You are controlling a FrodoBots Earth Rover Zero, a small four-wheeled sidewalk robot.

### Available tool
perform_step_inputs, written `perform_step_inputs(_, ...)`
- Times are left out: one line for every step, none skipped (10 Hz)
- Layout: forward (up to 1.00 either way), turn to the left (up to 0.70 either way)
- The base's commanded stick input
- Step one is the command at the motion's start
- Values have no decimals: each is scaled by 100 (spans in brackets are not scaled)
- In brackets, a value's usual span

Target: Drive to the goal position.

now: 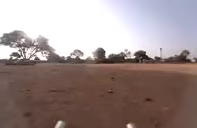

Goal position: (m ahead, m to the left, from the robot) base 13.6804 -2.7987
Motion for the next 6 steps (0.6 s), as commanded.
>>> perform_step_inputs(70, 0)
perform_step_inputs(70, 0)
perform_step_inputs(70, 17)
perform_step_inputs(70, 35)
perform_step_inputs(70, 35)
perform_step_inputs(70, 24)
